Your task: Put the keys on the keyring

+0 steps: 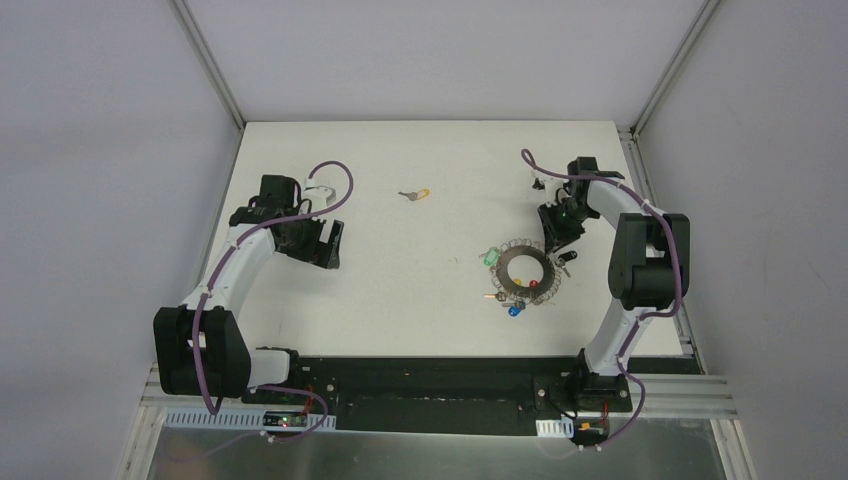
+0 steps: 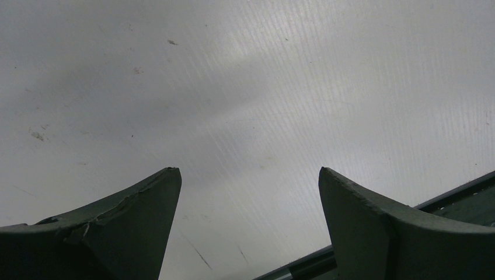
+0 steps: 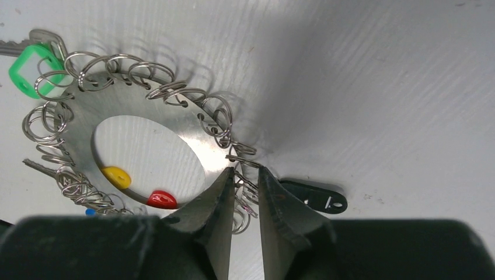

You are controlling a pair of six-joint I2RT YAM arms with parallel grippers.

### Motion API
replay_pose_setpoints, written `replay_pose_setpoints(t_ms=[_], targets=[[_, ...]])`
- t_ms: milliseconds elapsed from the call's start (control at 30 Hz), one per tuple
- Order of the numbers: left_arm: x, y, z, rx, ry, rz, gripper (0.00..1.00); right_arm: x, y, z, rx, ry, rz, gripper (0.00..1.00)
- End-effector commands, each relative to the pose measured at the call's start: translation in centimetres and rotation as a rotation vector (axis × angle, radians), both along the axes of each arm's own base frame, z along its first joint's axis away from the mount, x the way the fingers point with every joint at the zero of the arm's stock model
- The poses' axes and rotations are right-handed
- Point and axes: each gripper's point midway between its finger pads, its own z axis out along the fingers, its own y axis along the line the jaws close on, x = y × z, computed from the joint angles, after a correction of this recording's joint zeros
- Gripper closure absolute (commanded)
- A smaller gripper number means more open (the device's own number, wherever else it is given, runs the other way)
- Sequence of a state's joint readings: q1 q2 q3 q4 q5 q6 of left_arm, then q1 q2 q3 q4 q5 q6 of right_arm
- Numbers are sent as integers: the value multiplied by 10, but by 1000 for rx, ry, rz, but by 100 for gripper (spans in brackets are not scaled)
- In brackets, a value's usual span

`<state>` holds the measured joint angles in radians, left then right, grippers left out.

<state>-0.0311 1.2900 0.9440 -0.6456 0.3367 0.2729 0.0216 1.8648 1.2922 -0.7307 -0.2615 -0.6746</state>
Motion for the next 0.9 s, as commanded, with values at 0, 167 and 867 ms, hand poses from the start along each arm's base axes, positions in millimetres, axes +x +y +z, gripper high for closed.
replay_pose_setpoints(t_ms=[0, 167, 867], targets=[[1, -1, 7, -11, 4, -8, 9, -1, 4, 14, 47, 0, 35, 76], [1, -1, 7, -9, 3, -9, 10, -1, 7, 17, 77, -6, 35, 74], [0, 1, 8, 2, 4, -12, 10, -44, -7, 8, 46, 71, 60, 95]])
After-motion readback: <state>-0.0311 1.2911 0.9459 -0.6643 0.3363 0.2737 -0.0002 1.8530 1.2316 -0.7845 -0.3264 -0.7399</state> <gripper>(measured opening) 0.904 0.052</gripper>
